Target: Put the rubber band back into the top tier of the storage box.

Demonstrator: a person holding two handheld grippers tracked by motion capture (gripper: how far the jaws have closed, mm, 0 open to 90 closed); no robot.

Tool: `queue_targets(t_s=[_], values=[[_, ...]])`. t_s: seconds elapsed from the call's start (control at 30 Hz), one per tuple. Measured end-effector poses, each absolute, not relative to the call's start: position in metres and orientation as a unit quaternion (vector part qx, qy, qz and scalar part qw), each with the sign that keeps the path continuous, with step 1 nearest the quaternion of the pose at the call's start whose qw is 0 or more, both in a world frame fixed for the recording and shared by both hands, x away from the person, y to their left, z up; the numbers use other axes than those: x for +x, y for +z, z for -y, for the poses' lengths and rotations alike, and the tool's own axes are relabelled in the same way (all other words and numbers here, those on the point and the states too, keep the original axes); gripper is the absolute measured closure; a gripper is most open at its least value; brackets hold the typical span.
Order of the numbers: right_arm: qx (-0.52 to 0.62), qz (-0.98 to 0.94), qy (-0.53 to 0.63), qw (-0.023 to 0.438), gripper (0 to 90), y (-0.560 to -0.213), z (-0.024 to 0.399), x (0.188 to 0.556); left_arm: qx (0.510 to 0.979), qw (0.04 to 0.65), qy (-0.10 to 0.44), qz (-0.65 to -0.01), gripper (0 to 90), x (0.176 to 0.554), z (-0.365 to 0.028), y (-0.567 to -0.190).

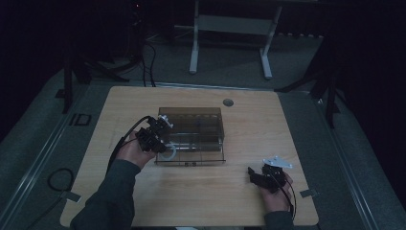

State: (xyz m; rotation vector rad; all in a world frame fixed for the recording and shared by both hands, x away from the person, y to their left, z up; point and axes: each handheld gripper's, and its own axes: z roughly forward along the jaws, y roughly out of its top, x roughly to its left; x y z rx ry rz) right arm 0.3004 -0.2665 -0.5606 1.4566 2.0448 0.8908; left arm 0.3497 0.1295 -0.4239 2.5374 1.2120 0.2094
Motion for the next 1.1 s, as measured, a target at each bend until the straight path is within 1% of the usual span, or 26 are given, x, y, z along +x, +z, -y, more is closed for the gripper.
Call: queue_targets(t_s=[0.67,1.1], values=[[0.531,-0.746,0.325,0.237,27.1,-0.561,0.267,0.3,0.886,0.162,0.069,-0.429,80.8,0.357,-0.131,-0.43],[0.531,-0.746,0.325,0.236,27.1,-0.561,0.267,0.3,0.887,0.153,0.068,-0.429,80.6,0.359,-0.131,-0.435]])
